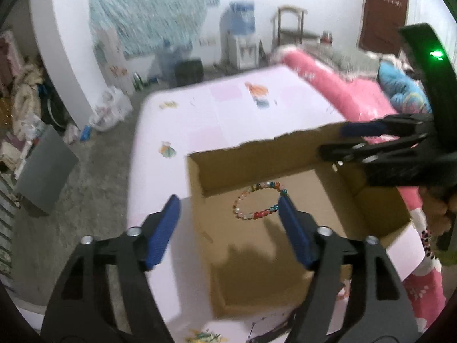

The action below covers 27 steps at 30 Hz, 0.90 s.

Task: Organize jewelry
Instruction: 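Lift the multicolored bracelet with the right tool and drop it into the box, then move the right tool back toward the pink bead bracelet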

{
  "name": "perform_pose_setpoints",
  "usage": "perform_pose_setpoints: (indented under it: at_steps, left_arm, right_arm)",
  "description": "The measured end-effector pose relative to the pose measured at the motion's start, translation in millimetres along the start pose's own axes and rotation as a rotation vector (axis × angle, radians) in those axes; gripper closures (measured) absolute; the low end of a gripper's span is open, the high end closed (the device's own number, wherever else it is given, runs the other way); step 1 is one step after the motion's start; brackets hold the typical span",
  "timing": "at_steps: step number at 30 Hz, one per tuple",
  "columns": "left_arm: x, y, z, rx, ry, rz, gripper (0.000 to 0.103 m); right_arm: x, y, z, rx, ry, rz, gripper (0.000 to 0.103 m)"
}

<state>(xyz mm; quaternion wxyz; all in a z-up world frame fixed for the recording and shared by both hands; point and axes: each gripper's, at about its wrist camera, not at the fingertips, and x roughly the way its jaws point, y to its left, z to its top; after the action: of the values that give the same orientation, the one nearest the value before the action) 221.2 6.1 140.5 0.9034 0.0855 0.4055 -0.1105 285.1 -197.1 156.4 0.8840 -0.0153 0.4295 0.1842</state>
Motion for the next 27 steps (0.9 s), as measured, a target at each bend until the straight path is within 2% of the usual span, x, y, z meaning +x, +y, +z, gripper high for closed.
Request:
perform_pose_setpoints:
  at_steps: [1,4,6,8,11,15,17,19,23,27]
  left_arm:
    - [-16.1,3.9,-9.3,-0.012,-0.024,0.007,0.020]
    - [-48.5,15.7,-39.8,-0.061,-0.056,0.023,0.017]
    - [-57.7,22.8,-61.0,-0.098,-0.052,0.032,0.014]
    - [-57.3,29.4,-88.2,-0.143,-0.024,0.059,0.014]
    - [-36.3,32.7,-123.5,-0.180,0.046,0.076,0.013]
    - [14.2,33.0,-166.6,-0.202,0.151,0.123,0.013]
    - [36.9,34.1,-176.1,-0.203,0.199,0.154,0.014]
    - [60.2,29.2,-184.0,-0.178,0.246,0.177,0.014]
    - [80.8,19.3,-187.0,-0.123,0.284,0.207,0.012]
    - [77.2,16.9,-187.2,-0.102,0.242,0.231,0.007]
  right_arm:
    - [-15.8,3.0,-4.2,-0.008,-0.036,-0.003,0.028]
    - [-74.3,11.5,-34.8,-0.033,-0.164,-0.023,0.012]
    - [-103.2,15.8,-63.3,-0.038,-0.216,-0.027,0.007]
    - [-116.0,17.3,-88.2,-0.028,-0.219,-0.026,0.007]
    - [-109.8,17.8,-133.4,0.022,-0.164,-0.052,0.007]
    - [-56.4,10.1,-193.1,0.096,0.002,-0.177,0.007]
    - [-28.3,2.5,-212.9,0.137,0.079,-0.233,0.007]
    - [-10.0,-6.4,-228.6,0.173,0.121,-0.260,0.007]
    - [8.7,-17.9,-246.4,0.214,0.173,-0.291,0.007]
    - [21.8,-23.3,-252.3,0.228,0.203,-0.307,0.007]
